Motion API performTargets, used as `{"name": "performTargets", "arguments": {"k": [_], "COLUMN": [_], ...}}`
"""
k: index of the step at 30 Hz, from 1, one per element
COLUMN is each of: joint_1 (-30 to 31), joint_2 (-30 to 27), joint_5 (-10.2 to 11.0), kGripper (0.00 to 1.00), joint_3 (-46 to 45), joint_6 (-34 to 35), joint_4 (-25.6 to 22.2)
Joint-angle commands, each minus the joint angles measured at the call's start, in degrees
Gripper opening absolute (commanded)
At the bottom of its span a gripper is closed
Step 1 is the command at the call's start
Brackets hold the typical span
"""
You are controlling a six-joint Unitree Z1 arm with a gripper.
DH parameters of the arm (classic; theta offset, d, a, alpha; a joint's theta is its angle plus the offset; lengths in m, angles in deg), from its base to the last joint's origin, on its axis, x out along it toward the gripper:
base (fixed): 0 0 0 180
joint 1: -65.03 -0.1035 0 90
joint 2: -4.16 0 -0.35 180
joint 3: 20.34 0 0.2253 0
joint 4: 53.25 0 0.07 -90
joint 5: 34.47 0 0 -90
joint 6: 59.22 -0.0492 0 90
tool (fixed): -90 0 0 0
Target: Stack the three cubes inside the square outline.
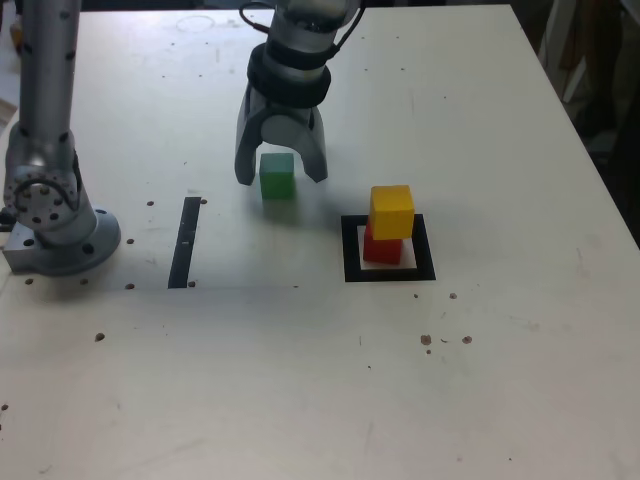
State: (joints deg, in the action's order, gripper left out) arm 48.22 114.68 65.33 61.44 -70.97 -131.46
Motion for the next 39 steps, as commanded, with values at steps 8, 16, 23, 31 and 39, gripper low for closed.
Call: {"name": "performTargets", "arguments": {"k": [8,16,23,31,39], "joint_1": [-0.1,0.0,1.3,6.0,11.2], "joint_2": [0.6,0.5,0.0,-0.1,2.2], "joint_5": [0.0,0.1,0.6,1.6,2.5], "kGripper": [0.31,0.31,0.31,0.31,0.31], "joint_3": [0.3,0.7,5.8,18.0,31.4], "joint_6": [-0.1,-0.1,-0.1,0.4,1.0], "joint_4": [0.0,-0.5,-4.9,-15.4,-24.5]}}
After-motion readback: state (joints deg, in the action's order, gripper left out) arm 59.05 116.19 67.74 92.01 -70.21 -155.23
